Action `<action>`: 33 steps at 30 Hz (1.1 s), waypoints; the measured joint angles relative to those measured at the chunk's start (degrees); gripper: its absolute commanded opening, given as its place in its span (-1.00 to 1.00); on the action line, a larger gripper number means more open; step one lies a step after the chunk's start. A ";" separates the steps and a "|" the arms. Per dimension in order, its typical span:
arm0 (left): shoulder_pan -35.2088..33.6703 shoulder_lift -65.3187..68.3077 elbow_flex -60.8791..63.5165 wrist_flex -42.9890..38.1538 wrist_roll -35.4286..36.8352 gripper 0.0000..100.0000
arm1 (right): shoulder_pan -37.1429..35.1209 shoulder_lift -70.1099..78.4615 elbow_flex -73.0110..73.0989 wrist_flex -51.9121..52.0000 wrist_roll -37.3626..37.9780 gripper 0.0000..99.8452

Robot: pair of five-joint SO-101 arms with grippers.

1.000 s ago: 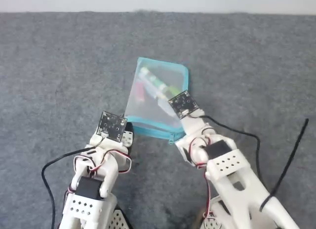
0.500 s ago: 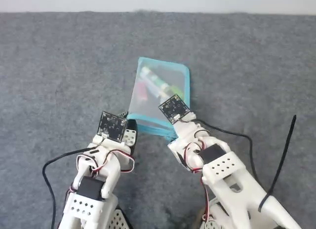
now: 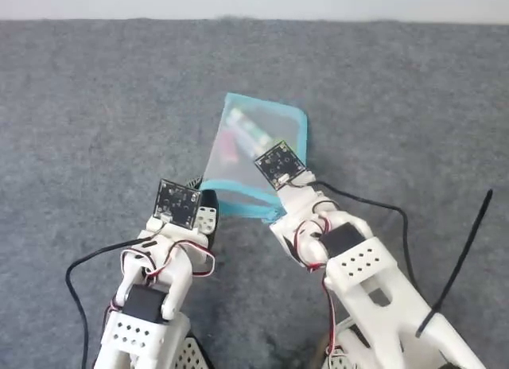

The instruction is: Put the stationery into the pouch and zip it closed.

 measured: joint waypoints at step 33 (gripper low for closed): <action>0.18 0.00 0.18 -0.79 0.00 -0.98 | 0.97 9.32 -7.38 -6.68 -6.42 -0.99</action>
